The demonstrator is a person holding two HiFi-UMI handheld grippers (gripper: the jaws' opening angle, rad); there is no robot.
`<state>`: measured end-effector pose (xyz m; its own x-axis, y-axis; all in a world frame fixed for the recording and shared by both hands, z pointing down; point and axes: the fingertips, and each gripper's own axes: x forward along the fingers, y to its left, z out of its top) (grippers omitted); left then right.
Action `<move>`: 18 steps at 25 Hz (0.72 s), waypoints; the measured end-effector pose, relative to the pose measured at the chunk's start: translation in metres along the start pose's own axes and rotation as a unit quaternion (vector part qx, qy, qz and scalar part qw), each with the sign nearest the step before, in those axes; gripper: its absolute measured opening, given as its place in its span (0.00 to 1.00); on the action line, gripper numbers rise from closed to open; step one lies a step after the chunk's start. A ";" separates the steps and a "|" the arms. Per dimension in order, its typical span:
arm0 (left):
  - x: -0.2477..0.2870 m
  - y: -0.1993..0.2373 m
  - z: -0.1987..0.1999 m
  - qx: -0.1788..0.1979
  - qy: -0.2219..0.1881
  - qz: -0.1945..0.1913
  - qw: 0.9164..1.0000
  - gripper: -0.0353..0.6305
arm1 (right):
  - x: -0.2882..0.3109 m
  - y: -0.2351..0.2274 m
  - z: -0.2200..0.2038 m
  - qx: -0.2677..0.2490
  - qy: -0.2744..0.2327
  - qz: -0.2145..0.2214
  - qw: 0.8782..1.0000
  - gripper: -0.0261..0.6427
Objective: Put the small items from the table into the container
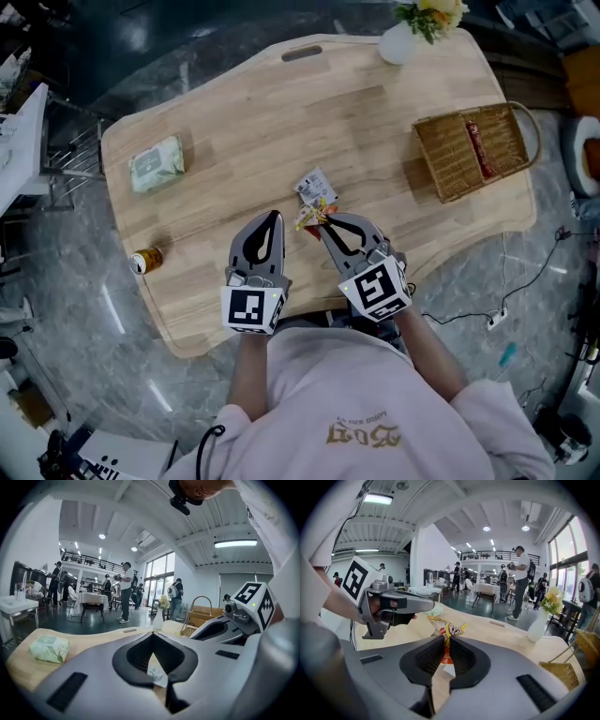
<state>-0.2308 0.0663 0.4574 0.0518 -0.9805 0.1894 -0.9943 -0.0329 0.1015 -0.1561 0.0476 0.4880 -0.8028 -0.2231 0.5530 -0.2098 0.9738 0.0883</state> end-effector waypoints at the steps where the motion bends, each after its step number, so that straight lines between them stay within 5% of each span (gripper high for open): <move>1: 0.000 0.000 0.006 0.002 -0.004 -0.001 1.000 0.06 | -0.006 -0.004 0.006 0.009 -0.012 -0.009 1.000 0.11; 7: -0.002 -0.003 0.042 0.006 -0.030 -0.003 1.000 0.06 | -0.042 -0.027 0.037 0.010 -0.053 -0.073 0.996 0.11; 18: 0.004 -0.016 0.094 0.005 -0.073 -0.022 0.997 0.06 | -0.079 -0.045 0.075 0.044 -0.108 -0.122 0.986 0.11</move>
<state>-0.2238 0.0452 0.3651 0.0829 -0.9957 0.0413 -0.9922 -0.0786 0.0969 -0.1253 0.0181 0.3783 -0.8203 -0.4642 0.3341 -0.4514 0.8842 0.1203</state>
